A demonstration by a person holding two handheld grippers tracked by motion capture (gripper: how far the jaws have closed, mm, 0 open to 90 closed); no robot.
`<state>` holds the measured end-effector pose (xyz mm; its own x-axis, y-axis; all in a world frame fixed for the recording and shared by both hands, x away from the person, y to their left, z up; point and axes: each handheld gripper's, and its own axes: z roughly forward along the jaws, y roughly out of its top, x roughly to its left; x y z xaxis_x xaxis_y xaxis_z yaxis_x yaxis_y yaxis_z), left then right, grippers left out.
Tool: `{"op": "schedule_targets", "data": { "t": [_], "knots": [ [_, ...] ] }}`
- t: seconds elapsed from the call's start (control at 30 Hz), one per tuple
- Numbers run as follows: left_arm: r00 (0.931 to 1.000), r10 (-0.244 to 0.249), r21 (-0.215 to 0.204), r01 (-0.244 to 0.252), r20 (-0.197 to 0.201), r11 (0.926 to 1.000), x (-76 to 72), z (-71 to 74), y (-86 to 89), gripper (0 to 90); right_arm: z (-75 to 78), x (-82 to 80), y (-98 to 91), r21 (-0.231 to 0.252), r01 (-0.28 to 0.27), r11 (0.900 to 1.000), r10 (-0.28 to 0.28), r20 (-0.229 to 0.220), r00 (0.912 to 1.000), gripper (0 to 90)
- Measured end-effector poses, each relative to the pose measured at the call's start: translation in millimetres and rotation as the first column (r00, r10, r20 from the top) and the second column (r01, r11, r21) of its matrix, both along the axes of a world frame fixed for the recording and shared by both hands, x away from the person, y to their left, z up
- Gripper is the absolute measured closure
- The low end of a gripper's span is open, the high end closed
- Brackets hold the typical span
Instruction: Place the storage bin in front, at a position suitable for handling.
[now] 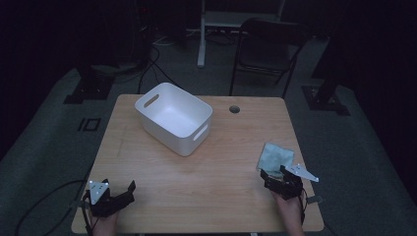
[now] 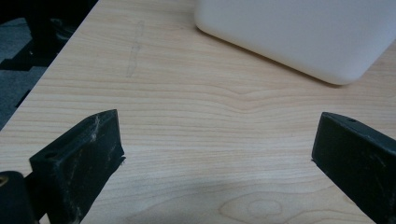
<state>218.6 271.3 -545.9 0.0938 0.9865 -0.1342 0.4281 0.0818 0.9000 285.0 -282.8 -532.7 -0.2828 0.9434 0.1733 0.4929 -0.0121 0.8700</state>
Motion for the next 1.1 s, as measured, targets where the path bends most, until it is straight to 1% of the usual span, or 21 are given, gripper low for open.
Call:
{"op": "schedule_targets", "data": {
  "t": [0.1, 0.13, 0.2, 0.3, 0.37, 0.47, 0.7, 0.73, 0.8, 0.97, 1.0, 1.07, 1.1],
  "knots": [
    [1.0, 0.001, 0.002, -0.001, 0.0, 1.0, -0.7, 0.3, 0.3, 1.6, 1.0, 0.5, 2.4, 0.001, 0.002, 1.0, -0.002, -0.006, 1.0, 12.1],
    [1.0, 0.007, 0.001, -0.007, 0.006, 1.0, -0.8, 0.6, 0.9, 1.5, 2.2, 3.2, 4.0, 0.02, -0.012, 0.9997, 0.012, -0.013, 0.9998, 12.1],
    [1.0, 0.008, 0.001, -0.008, 0.005, 1.0, -0.8, 0.6, 1.2, 1.5, 3.0, 4.4, 5.0, 0.028, -0.014, 0.9995, 0.015, -0.012, 0.9998, 12.1],
    [1.0, 0.009, -0.002, -0.009, 0.004, 1.0, -0.8, 0.4, 1.6, 1.6, 8.2, 6.9, 8.8, 0.033, -0.024, 0.9992, 0.024, -0.006, 0.9997, 12.1],
    [1.0, 0.003, 0.002, -0.003, -0.004, 1.0, -0.5, -0.1, 1.1, 1.5, 10.6, 10.3, 13.4, 0.017, -0.039, 0.9991, 0.039, -0.006, 0.9992, 12.1],
    [1.0, -0.001, -0.002, 0.001, -0.006, 1.0, 0.3, -0.8, -0.2, 1.5, 11.8, 16.1, 20.1, 0.002, -0.055, 0.9985, 0.055, -0.017, 0.9983, 12.2],
    [1.0, -0.003, -0.004, 0.003, -0.008, 1.0, 0.4, -1.0, -0.2, 1.5, 18.5, 26.5, 28.6, 0.01, -0.079, 0.9968, 0.079, -0.019, 0.9967, 12.2],
    [0.9999, -0.004, -0.004, 0.004, -0.009, 1.0, 0.3, -1.1, -0.1, 1.5, 22.9, 30.7, 33.1, 0.012, -0.092, 0.9957, 0.092, -0.014, 0.9956, 12.2],
    [0.9999, -0.005, -0.005, 0.005, -0.009, 1.0, 0.3, -1.1, -0.4, 1.5, 25.5, 34.0, 35.6, 0.02, -0.104, 0.9944, 0.104, -0.017, 0.9944, 12.2],
    [0.9999, -0.007, -0.007, 0.007, -0.012, 1.0, 0.6, -1.6, -0.6, 1.6, 32.3, 40.3, 41.8, 0.025, -0.115, 0.993, 0.115, -0.01, 0.9933, 12.3],
    [0.9999, -0.008, -0.007, 0.008, -0.013, 0.9999, 0.8, -1.7, -0.5, 1.5, 41.2, 46.5, 47.9, 0.039, -0.125, 0.9913, 0.125, 0.009, 0.9921, 12.4],
    [0.9999, -0.009, -0.007, 0.008, -0.014, 0.9999, 0.8, -1.7, -0.6, 1.5, 46.4, 49.8, 52.4, 0.038, -0.13, 0.9909, 0.129, 0.015, 0.9915, 12.6],
    [0.9999, -0.01, -0.007, 0.009, -0.013, 0.9999, 0.9, -1.7, -0.7, 1.5, 46.4, 49.8, 52.4, 0.038, -0.13, 0.9909, 0.129, 0.015, 0.9915, 12.6]
  ]
}}
